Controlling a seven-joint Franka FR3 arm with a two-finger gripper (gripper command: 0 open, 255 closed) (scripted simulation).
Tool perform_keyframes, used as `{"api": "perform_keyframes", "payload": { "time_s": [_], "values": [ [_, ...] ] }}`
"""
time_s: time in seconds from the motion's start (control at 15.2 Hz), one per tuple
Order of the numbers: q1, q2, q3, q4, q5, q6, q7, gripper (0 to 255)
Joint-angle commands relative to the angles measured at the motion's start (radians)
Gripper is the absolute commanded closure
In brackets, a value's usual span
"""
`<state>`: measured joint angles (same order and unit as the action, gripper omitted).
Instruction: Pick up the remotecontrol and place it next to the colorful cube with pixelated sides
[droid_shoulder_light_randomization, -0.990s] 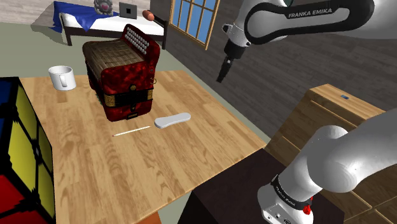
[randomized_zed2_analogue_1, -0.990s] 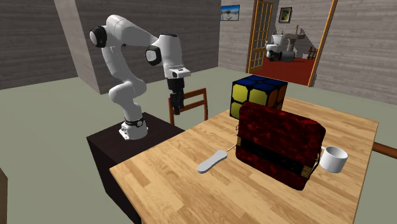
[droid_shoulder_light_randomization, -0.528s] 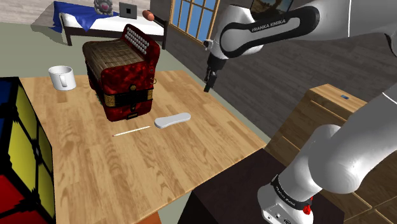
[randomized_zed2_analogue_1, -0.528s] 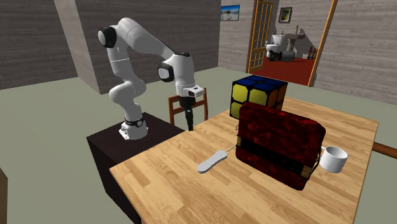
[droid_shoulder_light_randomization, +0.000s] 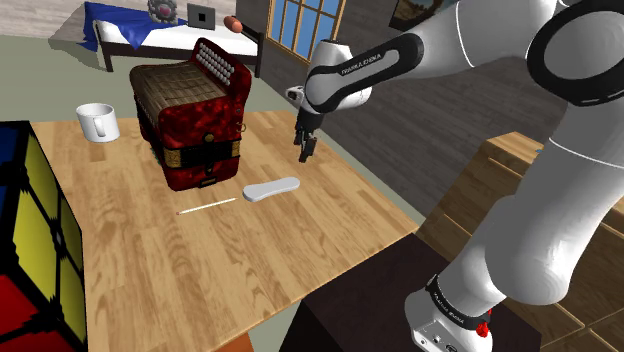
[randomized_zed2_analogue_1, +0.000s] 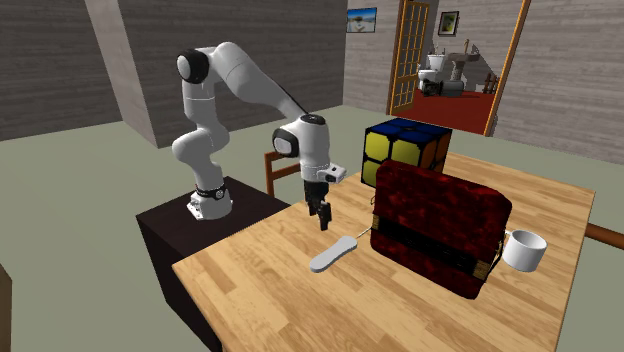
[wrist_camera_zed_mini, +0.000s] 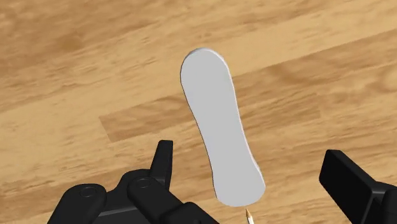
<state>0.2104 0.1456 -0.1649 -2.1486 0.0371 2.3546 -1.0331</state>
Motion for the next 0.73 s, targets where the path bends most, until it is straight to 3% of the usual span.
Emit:
{"api": "perform_keyframes", "payload": {
  "time_s": [0.0, 0.53, 0.66],
  "values": [
    [0.0, 0.063, 0.015, 0.023, 0.017, 0.025, -0.067, 0],
    [-0.007, 0.329, 0.093, 0.18, 0.038, 0.071, -0.279, 0],
    [-0.008, 0.349, 0.095, 0.179, 0.04, 0.091, -0.281, 0]
  ]
}}
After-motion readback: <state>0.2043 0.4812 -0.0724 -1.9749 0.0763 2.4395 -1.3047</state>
